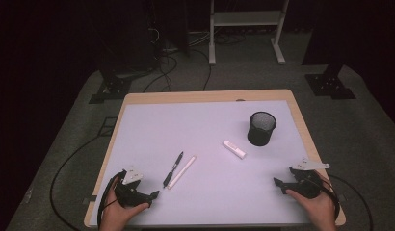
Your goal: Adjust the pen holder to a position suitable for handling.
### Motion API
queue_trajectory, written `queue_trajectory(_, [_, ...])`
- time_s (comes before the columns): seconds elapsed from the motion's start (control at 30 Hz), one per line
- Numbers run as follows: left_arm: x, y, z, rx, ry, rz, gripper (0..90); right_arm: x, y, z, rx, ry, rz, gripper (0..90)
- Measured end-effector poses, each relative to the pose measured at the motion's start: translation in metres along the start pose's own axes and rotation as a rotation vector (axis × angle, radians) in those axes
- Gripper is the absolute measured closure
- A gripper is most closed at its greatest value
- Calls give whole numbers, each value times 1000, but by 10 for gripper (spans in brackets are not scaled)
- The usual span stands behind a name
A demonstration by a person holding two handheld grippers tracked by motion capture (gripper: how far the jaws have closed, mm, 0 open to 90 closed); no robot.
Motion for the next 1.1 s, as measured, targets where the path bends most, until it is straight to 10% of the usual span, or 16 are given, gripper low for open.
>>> queue_trajectory(1.1, [0, 0, 0, 2, 2, -1, 0, -20, 30, 10, 29, -7, 82, 271])
Point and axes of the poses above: each handheld gripper's, and its own axes: x roughly forward along the jaws, y roughly out of its top, z roughly to its right, the point moved 7 cm from there along x, roughly forward along the jaws, and after that the axes turned 5 degrees about -z, right-handed, at the moved point
